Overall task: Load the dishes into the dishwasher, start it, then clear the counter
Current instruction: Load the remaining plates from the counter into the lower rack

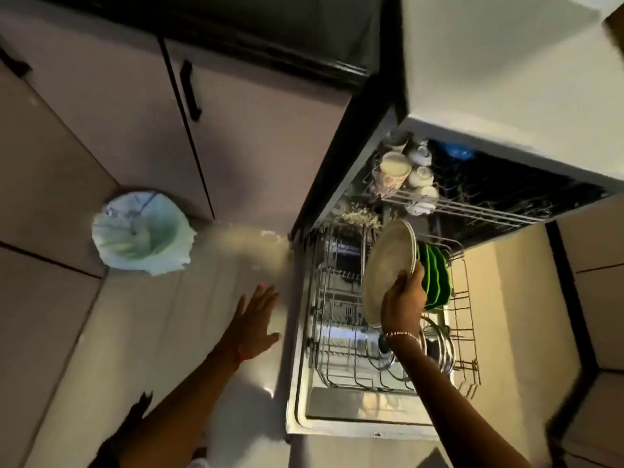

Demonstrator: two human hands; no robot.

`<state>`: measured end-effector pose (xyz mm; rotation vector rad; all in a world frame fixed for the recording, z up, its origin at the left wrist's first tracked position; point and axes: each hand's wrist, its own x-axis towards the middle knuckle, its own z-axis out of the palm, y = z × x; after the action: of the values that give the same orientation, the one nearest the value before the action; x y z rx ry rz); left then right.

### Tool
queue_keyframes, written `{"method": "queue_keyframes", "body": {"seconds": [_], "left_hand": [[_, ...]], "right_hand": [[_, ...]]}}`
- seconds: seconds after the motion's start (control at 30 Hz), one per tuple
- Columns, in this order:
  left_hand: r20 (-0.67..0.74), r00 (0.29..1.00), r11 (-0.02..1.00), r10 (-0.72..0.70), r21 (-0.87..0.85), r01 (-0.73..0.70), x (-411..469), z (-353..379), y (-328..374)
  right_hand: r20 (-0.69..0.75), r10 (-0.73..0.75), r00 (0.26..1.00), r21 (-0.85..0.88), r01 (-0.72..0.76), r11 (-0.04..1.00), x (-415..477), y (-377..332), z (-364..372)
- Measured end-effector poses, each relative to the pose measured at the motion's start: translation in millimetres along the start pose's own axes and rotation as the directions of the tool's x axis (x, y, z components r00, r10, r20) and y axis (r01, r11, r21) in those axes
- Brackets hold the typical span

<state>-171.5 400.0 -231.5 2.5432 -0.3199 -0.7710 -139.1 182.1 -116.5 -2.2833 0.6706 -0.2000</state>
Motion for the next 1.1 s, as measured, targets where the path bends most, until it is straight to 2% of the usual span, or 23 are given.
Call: {"method": "queue_keyframes", "body": {"seconds": [0.27, 0.37, 0.4, 0.43, 0.47, 0.5, 0.57, 0.63, 0.7, 0.77, 0.83, 0.9, 1.0, 1.1], "left_hand": [[-0.089, 0.988, 0.983, 0.129, -0.121, -0.139, 135.8, 124.1, 30.2], [-0.136, 0.970, 0.970, 0.202, -0.110, -0.217, 177.8, 155.2, 44.8], [-0.135, 0.973, 0.971, 0.187, -0.125, -0.204, 191.9, 166.2, 45.2], [-0.173, 0.972, 0.981, 0.160, -0.079, -0.176, 202.8, 178.2, 43.6], [-0.308, 0.936, 0.985, 0.170, 0.063, -0.159, 209.4, 193.8, 40.0], [-0.418, 0.897, 0.989, 0.145, 0.071, -0.127, 213.0, 204.4, 36.9], [-0.353, 0.920, 0.980, 0.167, -0.041, -0.193, 220.5, 213.1, 37.9], [-0.168, 0.976, 0.982, 0.137, -0.106, -0.156, 222.0, 208.7, 38.5], [-0.284, 0.951, 0.992, 0.123, 0.037, -0.117, 230.3, 216.9, 34.3], [-0.280, 0.951, 0.989, 0.131, -0.033, -0.145, 228.1, 214.6, 37.0], [-0.263, 0.958, 0.988, 0.117, -0.063, -0.138, 222.9, 209.7, 37.4], [-0.204, 0.970, 0.990, 0.135, -0.001, -0.138, 219.4, 207.5, 36.3], [-0.132, 0.989, 0.998, 0.059, 0.023, -0.057, 220.9, 207.1, 35.8], [-0.102, 0.994, 0.999, 0.041, 0.039, -0.037, 222.1, 208.0, 35.3]], "right_hand": [[0.248, -0.107, 0.963, -0.099, 0.135, 0.986, 77.2, 81.0, 110.4], [0.226, -0.120, 0.967, -0.104, 0.146, 0.984, 101.5, 111.2, 148.4], [0.220, -0.116, 0.969, -0.116, 0.144, 0.983, 109.4, 118.2, 157.0], [0.218, -0.111, 0.970, -0.131, 0.142, 0.981, 117.2, 124.8, 163.0], [0.219, -0.104, 0.970, -0.149, 0.138, 0.979, 124.4, 132.6, 168.3], [0.215, -0.098, 0.972, -0.156, 0.133, 0.979, 131.0, 139.1, 171.2], [0.200, -0.109, 0.974, -0.172, 0.144, 0.974, 141.1, 150.3, 171.6], [0.191, -0.135, 0.972, -0.197, 0.173, 0.965, 148.7, 156.9, 164.9], [0.193, -0.161, 0.968, -0.226, 0.204, 0.952, 155.6, 161.7, 155.9], [0.185, -0.179, 0.966, -0.246, 0.222, 0.943, 160.5, 164.6, 147.1], [0.207, -0.191, 0.960, -0.264, 0.243, 0.933, 161.5, 165.4, 144.2], [0.244, -0.195, 0.950, -0.281, 0.261, 0.923, 160.9, 166.9, 146.8], [0.242, -0.171, 0.955, -0.295, 0.241, 0.925, 160.1, 168.5, 155.9], [0.257, -0.139, 0.956, -0.319, 0.220, 0.922, 160.9, 171.5, 165.5]]}}
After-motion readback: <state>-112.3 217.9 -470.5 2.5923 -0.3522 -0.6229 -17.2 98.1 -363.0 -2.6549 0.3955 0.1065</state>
